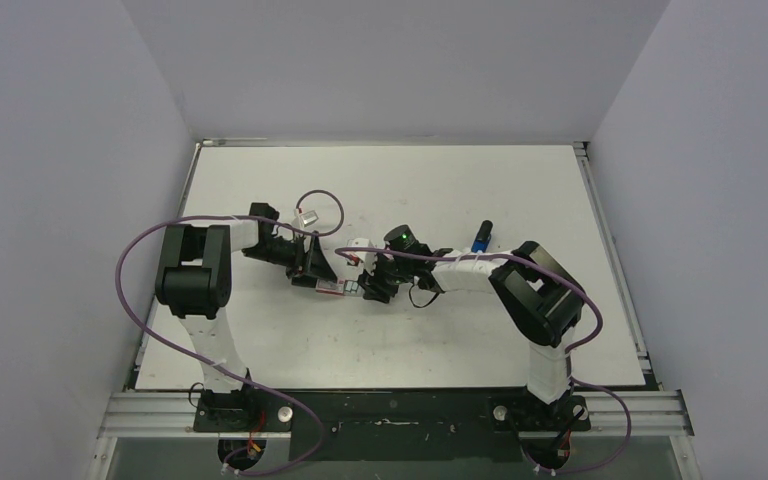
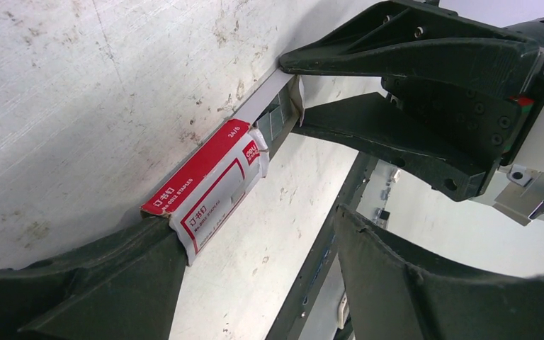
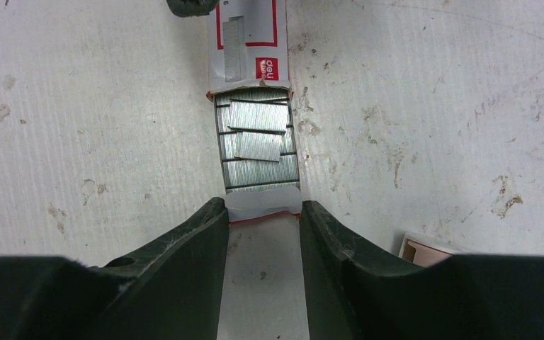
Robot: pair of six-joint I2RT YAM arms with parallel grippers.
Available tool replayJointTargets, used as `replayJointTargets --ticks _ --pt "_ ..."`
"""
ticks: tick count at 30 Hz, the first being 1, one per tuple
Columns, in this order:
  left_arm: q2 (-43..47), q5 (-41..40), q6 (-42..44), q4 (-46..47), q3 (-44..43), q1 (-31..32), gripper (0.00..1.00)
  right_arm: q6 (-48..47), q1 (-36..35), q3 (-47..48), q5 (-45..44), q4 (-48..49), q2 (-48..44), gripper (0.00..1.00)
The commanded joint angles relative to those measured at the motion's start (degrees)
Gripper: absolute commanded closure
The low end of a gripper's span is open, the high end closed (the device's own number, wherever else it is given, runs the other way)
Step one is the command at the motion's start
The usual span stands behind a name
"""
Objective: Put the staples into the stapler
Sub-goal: Open the staple box at the center of the board.
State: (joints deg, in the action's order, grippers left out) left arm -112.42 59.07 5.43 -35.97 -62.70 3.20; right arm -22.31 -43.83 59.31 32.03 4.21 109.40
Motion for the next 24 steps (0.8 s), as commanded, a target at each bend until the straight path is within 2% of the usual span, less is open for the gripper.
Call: replayJointTargets --ticks 1,6,10,24 --pt "0.6 -7.6 3.7 0.6 -1.0 -0.7 0.26 -0.3 0.2 -0.4 0.1 -4.0 -1.0 0.71" --pt "1.2 -6.9 4.6 -0.1 -0.7 -0.8 0.21 1.4 -0.1 0.1 -0.1 -2.7 -1.5 0.44" --pt "0.8 -5.4 4.5 -0.2 -0.6 -0.7 0.21 1.9 -0.7 1.1 0.0 -1.7 -1.8 0.28" --pt "-1.8 0.9 3.9 -1.1 -1.1 -1.0 0.2 5.4 -2.7 5.1 2.6 5.7 3.6 0.2"
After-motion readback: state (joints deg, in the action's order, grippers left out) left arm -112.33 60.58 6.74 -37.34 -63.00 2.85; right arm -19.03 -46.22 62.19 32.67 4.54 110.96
